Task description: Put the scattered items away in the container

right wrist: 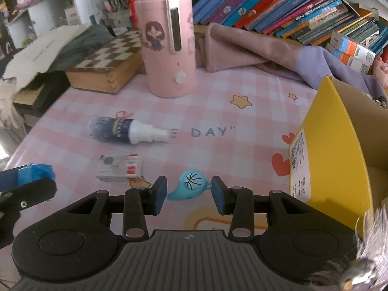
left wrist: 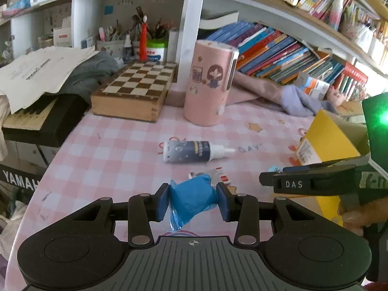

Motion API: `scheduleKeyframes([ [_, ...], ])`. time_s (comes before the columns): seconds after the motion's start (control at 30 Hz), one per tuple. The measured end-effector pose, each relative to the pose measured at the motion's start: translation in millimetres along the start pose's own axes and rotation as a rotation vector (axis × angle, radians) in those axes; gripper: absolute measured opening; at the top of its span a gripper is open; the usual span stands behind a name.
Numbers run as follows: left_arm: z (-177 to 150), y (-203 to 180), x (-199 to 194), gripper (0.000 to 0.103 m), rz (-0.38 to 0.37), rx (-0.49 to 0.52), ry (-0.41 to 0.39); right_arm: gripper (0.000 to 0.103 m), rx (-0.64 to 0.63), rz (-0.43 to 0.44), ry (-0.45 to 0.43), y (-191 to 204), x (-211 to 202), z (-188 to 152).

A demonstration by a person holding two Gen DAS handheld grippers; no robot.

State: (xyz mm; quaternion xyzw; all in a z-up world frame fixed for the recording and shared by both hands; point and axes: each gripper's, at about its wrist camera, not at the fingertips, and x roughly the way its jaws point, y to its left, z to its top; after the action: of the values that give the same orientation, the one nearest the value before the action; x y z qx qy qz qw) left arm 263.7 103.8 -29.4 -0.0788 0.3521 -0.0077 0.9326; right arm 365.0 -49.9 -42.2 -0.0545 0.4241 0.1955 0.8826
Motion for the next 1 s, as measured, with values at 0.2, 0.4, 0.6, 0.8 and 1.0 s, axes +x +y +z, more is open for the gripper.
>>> scheduleKeyframes([
  [0.2,8.8,-2.4,-22.4,0.038,-0.019,0.005,-0.061,0.038,-0.04,0.014,-0.071,2.5,-35.7,-1.0],
  [0.4,14.3,-9.1,-49.7,0.038,-0.034,0.044,-0.125,0.038,-0.06,0.021,-0.14,5.2,-72.0,-2.8],
  [0.6,10.6,-15.9,-78.0,0.038,-0.068,0.06,-0.167,0.038,-0.062,0.03,-0.177,10.9,-102.7,-15.2],
  [0.8,-3.2,-20.4,-103.2,0.038,-0.09,0.068,-0.183,0.038,-0.052,0.034,-0.188,16.5,-126.9,-33.2],
  [1.0,-22.9,-24.6,-124.7,0.038,-0.102,0.081,-0.177,0.038,-0.035,0.025,-0.195,21.9,-149.2,-57.1],
])
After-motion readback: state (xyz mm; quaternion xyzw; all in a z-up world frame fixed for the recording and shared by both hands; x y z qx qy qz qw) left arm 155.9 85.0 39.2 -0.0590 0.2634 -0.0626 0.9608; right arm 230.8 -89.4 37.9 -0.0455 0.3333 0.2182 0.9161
